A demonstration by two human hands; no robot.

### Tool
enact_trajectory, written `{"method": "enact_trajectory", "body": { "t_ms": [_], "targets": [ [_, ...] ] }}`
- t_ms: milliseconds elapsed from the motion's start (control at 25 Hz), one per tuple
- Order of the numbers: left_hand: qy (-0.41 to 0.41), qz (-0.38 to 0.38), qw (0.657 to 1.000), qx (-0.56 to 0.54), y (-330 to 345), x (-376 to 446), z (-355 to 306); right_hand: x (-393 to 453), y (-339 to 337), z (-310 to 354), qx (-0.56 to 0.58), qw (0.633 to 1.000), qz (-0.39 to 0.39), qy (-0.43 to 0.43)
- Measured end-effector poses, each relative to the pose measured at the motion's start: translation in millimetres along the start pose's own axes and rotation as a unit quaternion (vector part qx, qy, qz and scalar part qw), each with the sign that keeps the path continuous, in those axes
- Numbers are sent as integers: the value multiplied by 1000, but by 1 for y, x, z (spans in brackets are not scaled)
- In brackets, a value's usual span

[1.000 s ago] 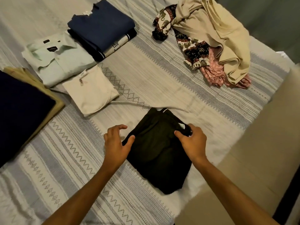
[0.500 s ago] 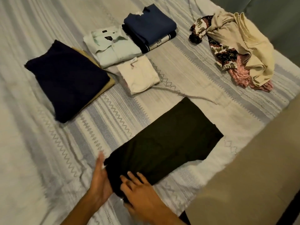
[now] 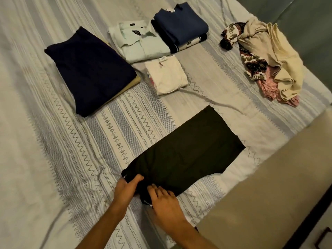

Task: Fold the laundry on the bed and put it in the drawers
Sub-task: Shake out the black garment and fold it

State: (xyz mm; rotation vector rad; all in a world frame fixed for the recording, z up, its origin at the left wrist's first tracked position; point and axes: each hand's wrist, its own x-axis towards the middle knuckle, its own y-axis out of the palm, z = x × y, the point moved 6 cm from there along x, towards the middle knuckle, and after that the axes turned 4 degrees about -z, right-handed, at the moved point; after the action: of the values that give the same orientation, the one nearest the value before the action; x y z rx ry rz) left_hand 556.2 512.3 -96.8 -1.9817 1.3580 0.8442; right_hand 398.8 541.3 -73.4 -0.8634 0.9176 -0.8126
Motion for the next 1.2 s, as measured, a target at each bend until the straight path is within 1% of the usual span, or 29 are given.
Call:
{"method": "enact_trajectory", "body": {
  "t_ms": [40,80,120,160,200,240,360,440,480,520,560,640,720,760,800,880,960,1040,1080,1120,1200],
  "targets": [
    [29,3,1000,5,8,-9,-18,0,-15,-4,80,996,-6,26],
    [50,5,999,3,18,-17,-36,0,-33,-10,179,983,-14,47],
    [64,6,998,-3,29,-22,-53,0,-55,-21,272,960,-19,65],
    [72,8,997,-9,44,-26,-71,3,-78,-37,339,937,-31,77],
    [80,19,997,-14,64,-30,-89,4,-104,-58,380,919,-41,93],
    [92,36,995,-10,86,-36,-107,6,-128,-80,412,904,-48,108],
    [135,83,987,35,178,-46,-156,13,-190,-165,447,880,-63,147],
    [145,117,981,53,244,-40,-170,21,-209,-237,456,865,-86,193],
    [147,122,980,61,271,-32,-172,27,-209,-274,455,855,-95,228],
    [147,104,981,66,289,-19,-169,33,-203,-311,456,842,-96,273],
    [144,63,985,70,294,-4,-161,40,-190,-343,452,828,-87,320],
    [128,-72,986,83,282,28,-134,53,-167,-394,433,812,-37,390],
    [100,-182,972,110,262,44,-104,67,-156,-419,437,799,22,412],
    [85,-216,964,129,254,48,-92,74,-159,-421,432,806,45,402],
    [65,-236,961,132,248,49,-84,82,-163,-420,413,826,62,379],
    [20,-237,968,81,239,47,-71,95,-169,-408,352,871,92,330],
    [-18,-188,982,10,235,48,-58,106,-164,-395,312,902,105,279],
    [-49,-129,990,-3,230,49,-46,117,-162,-382,285,932,82,211],
    [-58,-101,993,-9,228,49,-42,122,-163,-380,283,938,62,188],
    [-59,-79,995,-20,228,50,-41,127,-166,-382,294,938,38,181],
    [-55,-50,996,-49,227,52,-41,134,-170,-389,309,931,16,195]
  ]
}}
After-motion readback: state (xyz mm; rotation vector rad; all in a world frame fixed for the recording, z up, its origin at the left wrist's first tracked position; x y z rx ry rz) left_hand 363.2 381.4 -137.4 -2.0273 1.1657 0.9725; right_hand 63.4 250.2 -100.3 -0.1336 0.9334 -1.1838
